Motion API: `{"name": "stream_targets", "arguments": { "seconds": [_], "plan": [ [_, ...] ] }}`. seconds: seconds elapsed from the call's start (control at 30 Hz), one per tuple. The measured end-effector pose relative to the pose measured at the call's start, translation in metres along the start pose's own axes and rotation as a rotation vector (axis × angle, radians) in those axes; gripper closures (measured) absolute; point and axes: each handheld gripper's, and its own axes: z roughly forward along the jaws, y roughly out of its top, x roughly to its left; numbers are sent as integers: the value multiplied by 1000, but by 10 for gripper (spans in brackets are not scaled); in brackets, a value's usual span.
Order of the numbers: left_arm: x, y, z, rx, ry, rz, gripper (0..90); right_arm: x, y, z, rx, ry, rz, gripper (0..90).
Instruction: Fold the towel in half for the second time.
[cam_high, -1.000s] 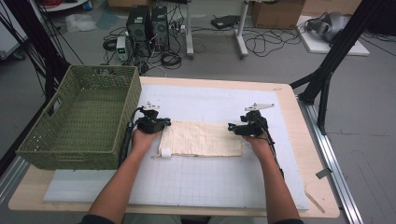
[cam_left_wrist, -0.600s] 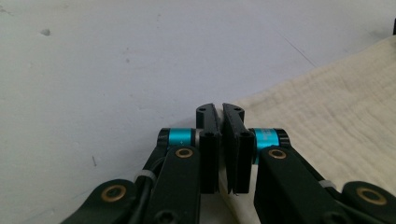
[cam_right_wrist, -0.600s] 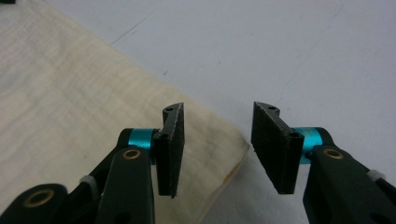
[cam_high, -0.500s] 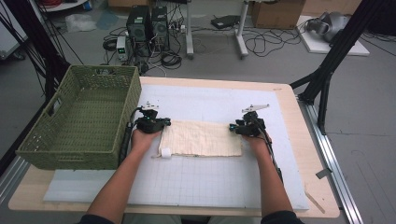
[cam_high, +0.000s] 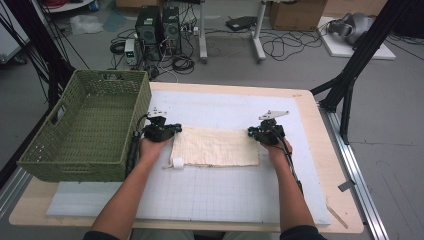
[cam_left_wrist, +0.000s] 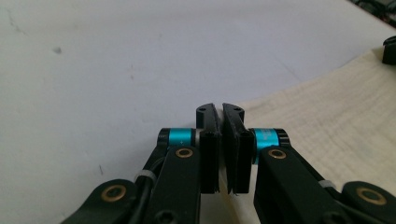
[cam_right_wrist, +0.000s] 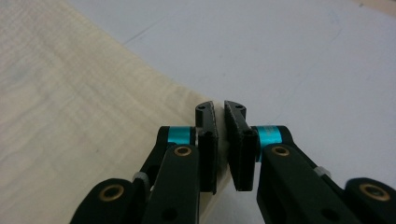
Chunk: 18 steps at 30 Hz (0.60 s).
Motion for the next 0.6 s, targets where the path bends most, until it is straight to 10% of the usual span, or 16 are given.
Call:
{"name": "stream_targets", "arguments": {
  "seconds": [0.6],
  "plan": [
    [-17,4,-25,-52,-19,81,846,13,-1,-25,-89,13,-44,838]
  ]
}}
